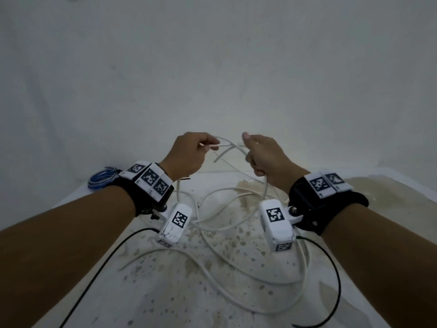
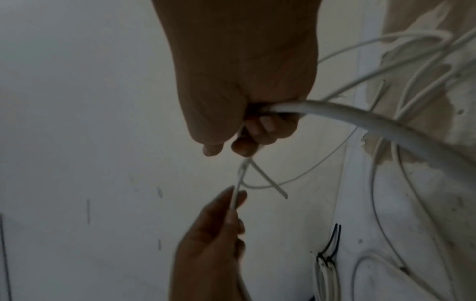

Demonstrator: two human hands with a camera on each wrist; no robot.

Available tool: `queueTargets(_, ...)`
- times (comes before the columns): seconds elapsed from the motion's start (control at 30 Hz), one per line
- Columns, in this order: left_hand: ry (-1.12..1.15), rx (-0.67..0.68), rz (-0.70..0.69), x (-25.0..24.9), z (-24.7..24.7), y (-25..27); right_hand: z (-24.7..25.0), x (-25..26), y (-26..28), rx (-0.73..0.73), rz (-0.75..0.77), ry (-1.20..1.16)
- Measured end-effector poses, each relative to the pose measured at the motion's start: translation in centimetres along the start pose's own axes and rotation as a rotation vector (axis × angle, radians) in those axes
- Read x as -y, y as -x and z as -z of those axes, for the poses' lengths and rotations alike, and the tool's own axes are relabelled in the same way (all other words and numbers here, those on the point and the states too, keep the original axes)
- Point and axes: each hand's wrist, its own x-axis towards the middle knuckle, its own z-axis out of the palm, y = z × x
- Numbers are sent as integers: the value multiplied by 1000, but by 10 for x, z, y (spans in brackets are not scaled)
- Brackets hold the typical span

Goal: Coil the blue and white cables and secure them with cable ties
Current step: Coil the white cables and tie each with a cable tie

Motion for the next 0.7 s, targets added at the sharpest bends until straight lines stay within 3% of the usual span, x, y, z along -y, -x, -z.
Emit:
queueTargets(0.13,-56,35,-107,-4,13,0,-24,-9,-14,-71,38,521)
queueTargets(0.2,-46,31,-95,2,20,2,-26,-16,-18,-126,11,602)
queueTargets(0.37,-35,-97,2,23,36,5,2,-25,-11,-315,-208,454)
queueTargets(0.4,-49,-120,22,25,38,5,7,-24,-10,-410,-222,298)
queueTargets(0.47,-82,-162,61,27,39,3,11,-20,-8,-653,-199,48)
queueTargets(0.53,-102,-195,123,25,35,0,8,-15,-15,-852,-116,2)
queueTargets(0.7,-231,-198,287,25,32,-4,13,8,-21,-859,48,2)
